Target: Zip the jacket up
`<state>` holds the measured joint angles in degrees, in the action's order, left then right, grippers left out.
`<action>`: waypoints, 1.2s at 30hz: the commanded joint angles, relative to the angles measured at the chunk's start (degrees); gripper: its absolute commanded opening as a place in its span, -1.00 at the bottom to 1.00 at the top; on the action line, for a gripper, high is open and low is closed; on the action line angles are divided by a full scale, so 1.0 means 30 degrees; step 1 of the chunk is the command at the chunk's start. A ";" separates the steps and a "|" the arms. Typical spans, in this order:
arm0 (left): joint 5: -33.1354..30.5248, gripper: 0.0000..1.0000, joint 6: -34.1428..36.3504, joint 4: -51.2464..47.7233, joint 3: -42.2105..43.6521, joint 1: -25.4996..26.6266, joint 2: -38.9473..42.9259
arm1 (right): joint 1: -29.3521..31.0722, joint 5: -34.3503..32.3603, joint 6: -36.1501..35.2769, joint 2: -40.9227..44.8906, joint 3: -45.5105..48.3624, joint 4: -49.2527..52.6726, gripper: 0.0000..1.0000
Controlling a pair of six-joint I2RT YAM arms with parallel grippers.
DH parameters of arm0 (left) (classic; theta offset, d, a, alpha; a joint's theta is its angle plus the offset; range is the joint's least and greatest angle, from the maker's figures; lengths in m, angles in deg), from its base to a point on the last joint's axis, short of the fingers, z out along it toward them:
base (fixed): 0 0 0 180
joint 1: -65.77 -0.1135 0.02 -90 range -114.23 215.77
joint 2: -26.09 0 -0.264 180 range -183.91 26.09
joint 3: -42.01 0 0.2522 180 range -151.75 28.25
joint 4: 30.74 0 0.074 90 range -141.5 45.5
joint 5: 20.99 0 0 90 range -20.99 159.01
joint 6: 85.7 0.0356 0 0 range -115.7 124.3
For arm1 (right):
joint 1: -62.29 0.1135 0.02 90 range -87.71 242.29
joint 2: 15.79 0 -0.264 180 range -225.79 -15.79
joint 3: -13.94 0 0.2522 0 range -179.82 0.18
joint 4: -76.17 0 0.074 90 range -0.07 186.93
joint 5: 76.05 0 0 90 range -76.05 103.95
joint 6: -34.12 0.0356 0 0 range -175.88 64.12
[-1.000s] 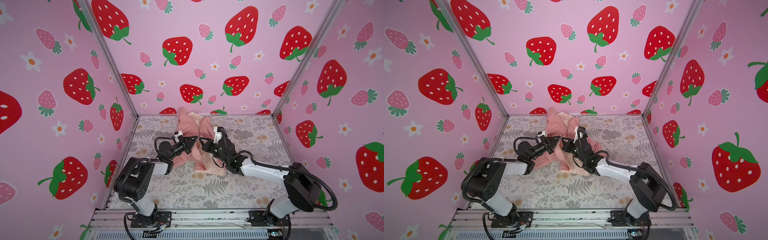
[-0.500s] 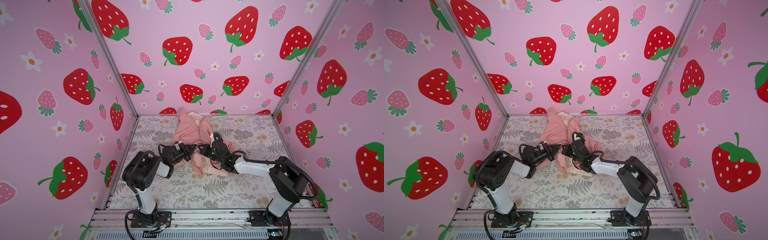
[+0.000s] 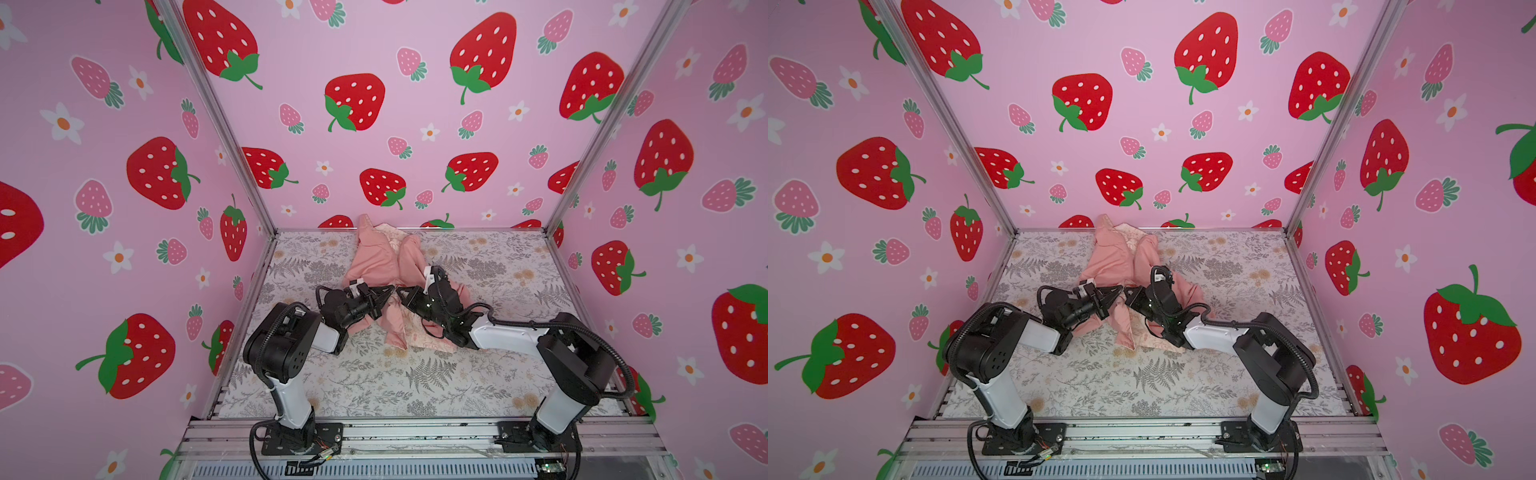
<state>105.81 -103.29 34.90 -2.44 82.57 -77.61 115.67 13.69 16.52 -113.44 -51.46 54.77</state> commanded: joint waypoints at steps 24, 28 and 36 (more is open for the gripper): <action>-0.3560 -1.00 0.0319 0.0720 -0.3528 -0.0616 0.1109 | 0.3752 0.2621 0.1315 -0.0312 0.1363 -0.2222 -1.00; -0.3487 -1.00 0.0458 0.0695 -0.3674 -0.0638 0.1322 | 0.3935 0.3109 0.1153 -0.0602 0.1686 -0.2632 -1.00; -0.1816 -1.00 0.2802 -0.0578 -0.4795 -0.0772 0.2276 | 0.4053 0.4978 0.1873 -0.1107 0.4038 -0.8051 -1.00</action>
<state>111.58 -98.11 29.02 -8.00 81.94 -73.61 119.04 6.18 20.28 -114.88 -43.68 32.11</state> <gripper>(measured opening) 0.054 0.047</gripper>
